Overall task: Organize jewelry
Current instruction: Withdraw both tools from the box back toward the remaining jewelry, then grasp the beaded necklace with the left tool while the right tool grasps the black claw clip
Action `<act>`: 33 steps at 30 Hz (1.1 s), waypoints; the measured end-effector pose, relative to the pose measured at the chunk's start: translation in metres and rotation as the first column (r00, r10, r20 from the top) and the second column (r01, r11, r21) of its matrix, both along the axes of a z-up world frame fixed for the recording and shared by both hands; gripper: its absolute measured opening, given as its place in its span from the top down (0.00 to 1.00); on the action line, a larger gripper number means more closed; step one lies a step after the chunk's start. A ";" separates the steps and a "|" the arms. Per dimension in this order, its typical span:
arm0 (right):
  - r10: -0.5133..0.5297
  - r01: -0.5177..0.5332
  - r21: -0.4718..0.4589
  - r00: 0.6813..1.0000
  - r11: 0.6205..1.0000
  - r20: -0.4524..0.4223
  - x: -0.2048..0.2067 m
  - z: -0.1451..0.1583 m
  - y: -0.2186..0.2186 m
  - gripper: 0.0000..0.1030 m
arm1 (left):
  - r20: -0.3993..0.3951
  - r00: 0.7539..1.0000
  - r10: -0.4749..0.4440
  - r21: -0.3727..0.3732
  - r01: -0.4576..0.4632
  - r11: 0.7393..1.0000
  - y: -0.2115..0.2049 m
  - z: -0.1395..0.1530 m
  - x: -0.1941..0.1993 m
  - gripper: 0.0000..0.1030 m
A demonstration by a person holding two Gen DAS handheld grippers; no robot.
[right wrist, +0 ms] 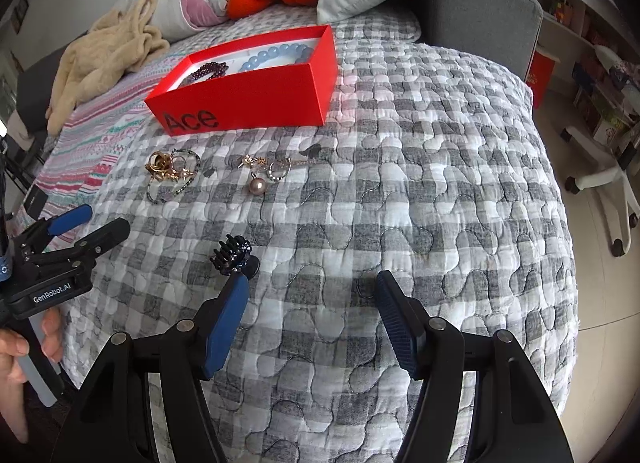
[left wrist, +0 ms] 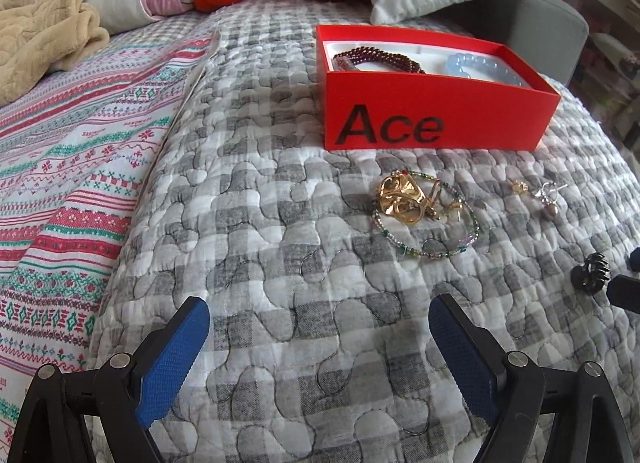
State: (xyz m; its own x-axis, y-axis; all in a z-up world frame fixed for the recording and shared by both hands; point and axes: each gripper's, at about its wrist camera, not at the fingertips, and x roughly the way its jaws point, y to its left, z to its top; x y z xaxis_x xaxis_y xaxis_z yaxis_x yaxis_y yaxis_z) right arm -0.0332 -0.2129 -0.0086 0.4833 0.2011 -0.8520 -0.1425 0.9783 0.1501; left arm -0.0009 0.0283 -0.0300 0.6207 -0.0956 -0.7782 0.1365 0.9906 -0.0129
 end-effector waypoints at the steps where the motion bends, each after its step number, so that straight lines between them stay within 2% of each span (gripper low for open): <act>1: 0.002 -0.002 -0.008 1.000 1.000 0.012 -0.001 0.000 0.002 0.34 | -0.004 1.000 -0.003 -0.001 0.003 1.000 0.000 0.000 0.000 0.10; 6: 0.000 0.001 -0.035 0.999 0.999 0.042 -0.002 -0.002 0.011 0.33 | -0.013 1.000 -0.012 -0.009 0.012 1.000 0.002 -0.002 0.003 0.10; 12: 0.048 -0.043 -0.073 0.997 0.996 0.066 -0.003 -0.003 0.028 0.33 | -0.006 1.000 -0.024 -0.014 0.024 1.000 0.000 0.000 0.004 0.10; 20: 0.106 -0.100 -0.070 0.990 0.992 0.088 -0.005 -0.004 0.044 0.35 | -0.010 0.999 -0.046 -0.045 0.046 0.998 -0.006 0.002 0.006 0.10; 21: 0.110 -0.104 -0.070 0.990 0.992 0.093 -0.004 -0.005 0.045 0.37 | -0.009 0.999 -0.049 -0.052 0.049 0.997 -0.006 0.002 0.006 0.11; 22: 0.115 -0.108 -0.074 0.989 0.991 0.099 -0.004 -0.005 0.047 0.46 | -0.010 0.999 -0.053 -0.059 0.052 0.997 -0.006 0.002 0.007 0.11; 23: 0.124 -0.116 -0.082 0.987 0.990 0.105 -0.003 -0.004 0.050 0.60 | -0.011 0.998 -0.054 -0.066 0.053 0.996 -0.006 0.002 0.009 0.11; 24: 0.137 -0.127 -0.087 0.985 0.988 0.109 -0.002 -0.004 0.051 0.67 | -0.012 0.998 -0.054 -0.077 0.052 0.996 -0.006 0.003 0.010 0.12; 25: 0.149 -0.140 -0.086 0.983 0.986 0.108 -0.002 -0.004 0.053 0.75 | -0.011 0.999 -0.052 -0.091 0.050 0.995 -0.006 0.004 0.012 0.17; 27: 0.158 -0.150 -0.085 0.982 0.985 0.099 0.003 -0.002 0.054 0.76 | -0.015 0.999 -0.048 -0.128 0.045 0.991 -0.005 0.007 0.016 0.23; 29: 0.149 -0.142 -0.073 0.984 0.987 0.100 0.005 0.002 0.052 0.76 | -0.030 0.998 -0.050 -0.172 0.044 0.984 -0.004 0.009 0.023 0.37; 31: 0.137 -0.131 -0.068 0.985 0.989 0.108 0.007 0.006 0.049 0.76 | -0.073 0.995 -0.068 -0.214 0.051 0.975 -0.006 0.007 0.032 0.73; 33: 0.124 -0.118 -0.060 0.986 0.991 0.108 0.008 0.008 0.044 0.76 | -0.104 0.992 -0.067 -0.229 0.041 0.972 -0.009 0.003 0.041 0.83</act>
State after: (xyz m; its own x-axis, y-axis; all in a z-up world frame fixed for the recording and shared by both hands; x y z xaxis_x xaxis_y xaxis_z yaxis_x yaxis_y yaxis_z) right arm -0.0255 -0.1687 -0.0003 0.5504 0.2199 -0.8054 -0.2734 0.9590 0.0750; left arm 0.0403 0.0195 -0.0272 0.5214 -0.3081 -0.7958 0.1748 0.9513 -0.2537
